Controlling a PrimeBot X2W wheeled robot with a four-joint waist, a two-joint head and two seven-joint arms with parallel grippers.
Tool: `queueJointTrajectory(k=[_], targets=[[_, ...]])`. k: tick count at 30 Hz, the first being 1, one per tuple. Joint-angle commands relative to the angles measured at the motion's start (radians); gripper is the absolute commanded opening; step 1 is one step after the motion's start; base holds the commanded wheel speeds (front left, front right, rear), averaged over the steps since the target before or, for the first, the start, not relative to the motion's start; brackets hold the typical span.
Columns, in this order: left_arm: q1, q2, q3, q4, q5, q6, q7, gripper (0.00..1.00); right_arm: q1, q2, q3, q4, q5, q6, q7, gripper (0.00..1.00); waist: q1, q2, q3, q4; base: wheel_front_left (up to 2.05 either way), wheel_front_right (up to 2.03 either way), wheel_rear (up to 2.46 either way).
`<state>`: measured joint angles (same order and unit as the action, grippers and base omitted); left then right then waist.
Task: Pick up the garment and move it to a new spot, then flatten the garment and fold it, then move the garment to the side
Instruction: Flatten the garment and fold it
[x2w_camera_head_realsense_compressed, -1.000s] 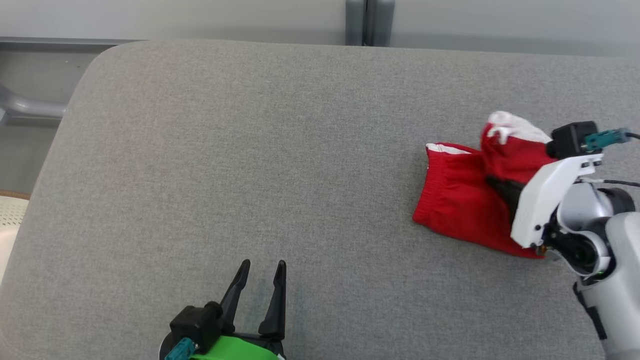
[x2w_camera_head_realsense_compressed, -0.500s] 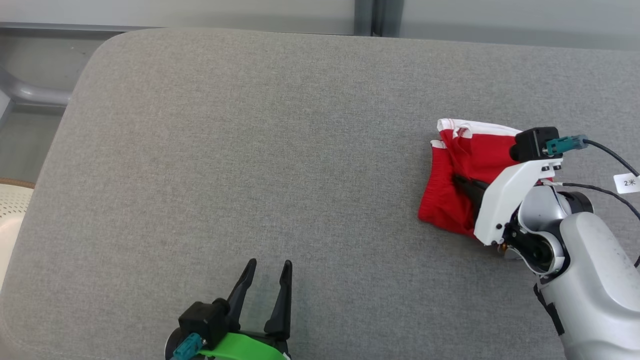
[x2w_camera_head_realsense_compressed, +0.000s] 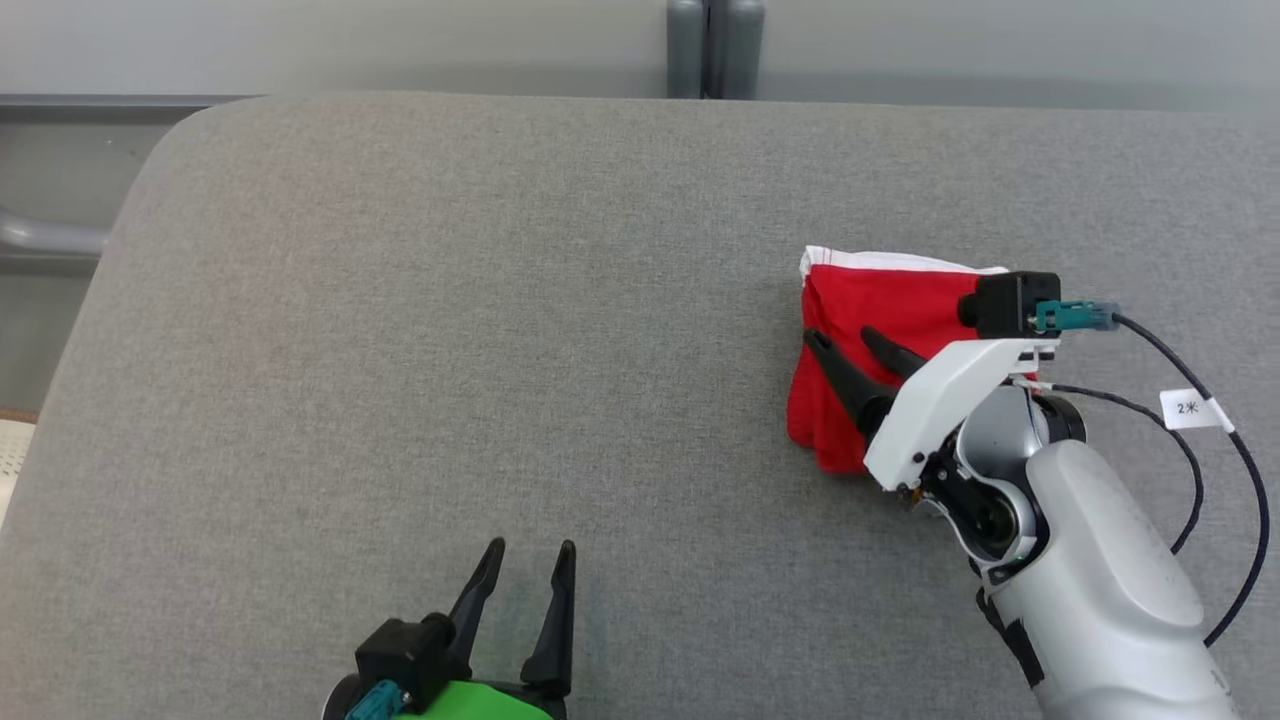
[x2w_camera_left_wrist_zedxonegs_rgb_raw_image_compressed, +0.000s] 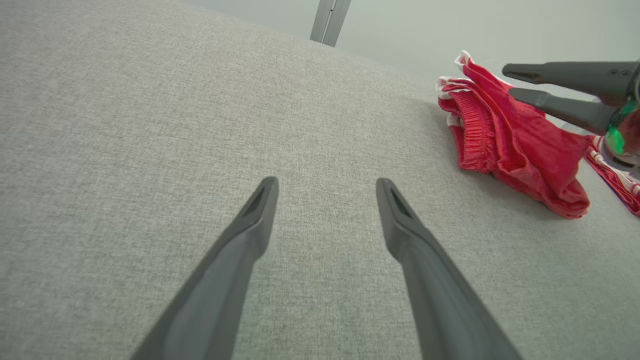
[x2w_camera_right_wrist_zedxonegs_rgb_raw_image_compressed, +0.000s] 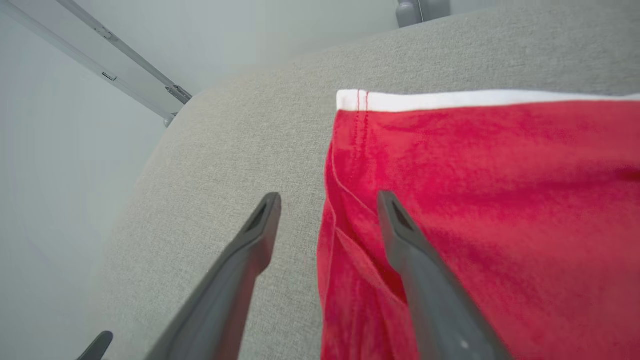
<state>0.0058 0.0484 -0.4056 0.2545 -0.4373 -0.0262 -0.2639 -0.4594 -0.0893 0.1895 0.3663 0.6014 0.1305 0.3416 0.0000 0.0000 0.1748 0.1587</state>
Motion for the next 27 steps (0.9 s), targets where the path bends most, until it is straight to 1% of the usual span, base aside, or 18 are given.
queueJointTrajectory(k=[1,3,5,9,12,14,15,18,21,22,23,24,27], targets=[[0.013,0.004,0.009,0.003,0.007,-0.002,0.000,1.00,0.030,-0.003,0.005,-0.006,0.012,0.000,-0.022,1.00,0.0000,0.0000,-0.028,-0.026,0.00,0.00,0.00],[0.026,0.004,0.024,0.004,0.009,-0.001,0.000,1.00,0.064,-0.018,0.015,-0.031,0.027,0.000,-0.074,1.00,0.0000,0.0000,-0.047,-0.045,0.00,0.00,0.00],[0.041,0.004,0.038,0.001,0.012,-0.001,0.000,1.00,0.106,-0.048,0.027,-0.062,0.021,0.000,-0.137,1.00,0.0000,0.0000,-0.067,-0.061,0.00,0.00,0.00],[0.076,0.004,0.080,-0.021,0.019,0.004,0.000,1.00,0.204,-0.139,0.021,-0.113,-0.078,0.000,-0.334,1.00,0.0000,0.0000,-0.102,-0.091,0.00,0.00,0.00],[0.105,0.004,0.123,-0.050,0.022,0.009,0.000,1.00,0.282,-0.185,-0.033,-0.114,-0.154,0.000,-0.498,1.00,0.0000,0.0000,-0.123,-0.105,0.00,0.00,0.00],[0.125,0.004,0.151,-0.066,0.029,0.009,0.000,1.00,0.329,-0.219,-0.059,-0.100,-0.227,0.000,-0.568,1.00,0.0000,0.0000,-0.140,-0.110,0.00,0.00,0.00],[0.135,0.004,0.165,-0.072,0.035,0.010,0.000,1.00,0.349,-0.223,-0.070,-0.094,-0.252,0.000,-0.585,1.00,0.0000,0.0000,-0.149,-0.112,0.00,0.00,0.00],[0.165,0.004,0.216,-0.097,0.051,0.008,0.000,1.00,0.417,-0.220,-0.153,-0.101,-0.306,0.000,-0.607,1.00,0.0000,0.0000,-0.176,-0.118,0.00,0.00,0.00],[0.191,0.004,0.259,-0.121,0.069,0.003,0.000,1.00,0.487,-0.198,-0.230,-0.177,-0.355,0.000,-0.606,1.00,0.0000,0.0000,-0.198,-0.119,0.00,0.00,0.00],[0.206,0.004,0.270,-0.129,0.073,0.000,0.000,1.00,0.518,-0.180,-0.256,-0.203,-0.359,0.000,-0.607,1.00,0.0000,0.0000,-0.210,-0.120,0.00,0.00,0.00],[0.219,0.004,0.279,-0.133,0.080,-0.002,0.000,1.00,0.541,-0.170,-0.269,-0.223,-0.361,0.000,-0.607,1.00,0.0000,0.0000,-0.223,-0.120,0.00,0.00,0.00],[0.237,0.004,0.286,-0.137,0.088,-0.009,0.000,1.00,0.573,-0.174,-0.268,-0.236,-0.373,0.000,-0.606,1.00,0.0000,0.0000,-0.236,-0.121,0.00,0.00,0.00],[0.254,0.004,0.305,-0.155,0.115,-0.021,0.000,1.00,0.611,-0.161,-0.297,-0.274,-0.378,0.000,-0.607,1.00,0.0000,0.0000,-0.241,-0.120,0.00,0.00,0.00]])
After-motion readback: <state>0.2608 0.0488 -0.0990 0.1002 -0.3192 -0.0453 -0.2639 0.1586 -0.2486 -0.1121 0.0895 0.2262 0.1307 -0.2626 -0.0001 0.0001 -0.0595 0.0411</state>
